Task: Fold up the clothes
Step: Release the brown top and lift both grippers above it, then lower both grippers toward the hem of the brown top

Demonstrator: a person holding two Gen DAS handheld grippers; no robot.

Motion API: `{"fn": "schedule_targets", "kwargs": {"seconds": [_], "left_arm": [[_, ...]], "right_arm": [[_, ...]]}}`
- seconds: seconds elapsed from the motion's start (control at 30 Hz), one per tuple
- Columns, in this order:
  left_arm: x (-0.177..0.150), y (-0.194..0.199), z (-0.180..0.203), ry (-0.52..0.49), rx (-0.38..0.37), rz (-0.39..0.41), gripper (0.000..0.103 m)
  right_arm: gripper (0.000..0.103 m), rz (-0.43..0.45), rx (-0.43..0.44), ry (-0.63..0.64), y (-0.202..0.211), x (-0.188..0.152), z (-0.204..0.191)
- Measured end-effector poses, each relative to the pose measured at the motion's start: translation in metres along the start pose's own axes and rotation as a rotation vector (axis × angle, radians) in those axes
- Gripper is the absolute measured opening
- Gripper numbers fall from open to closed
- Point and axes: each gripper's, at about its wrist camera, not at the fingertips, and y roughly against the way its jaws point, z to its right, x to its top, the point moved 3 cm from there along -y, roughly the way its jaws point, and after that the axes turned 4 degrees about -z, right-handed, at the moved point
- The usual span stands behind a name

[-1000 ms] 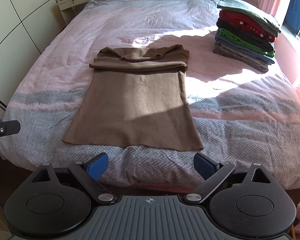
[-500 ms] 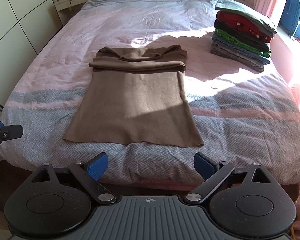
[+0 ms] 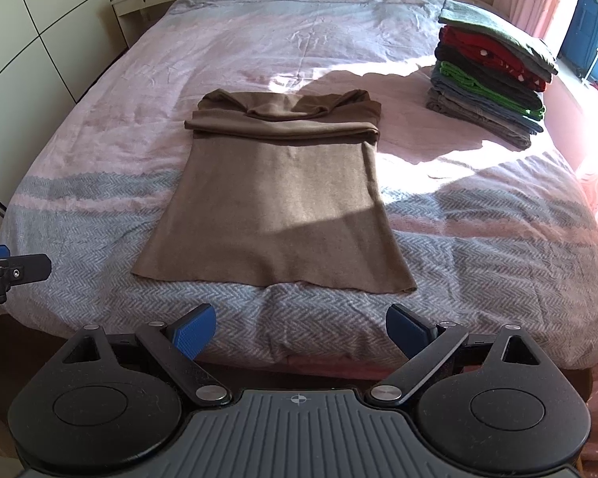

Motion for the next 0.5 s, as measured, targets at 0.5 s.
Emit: {"fn": "schedule_targets", "kwargs": {"seconds": [0.5], "left_arm": [[0.007, -0.023, 0.000, 0.041, 0.028, -0.073, 0.067]], "right_arm": [[0.095, -0.057, 0.011, 0.063, -0.023, 0.015, 0.001]]}}
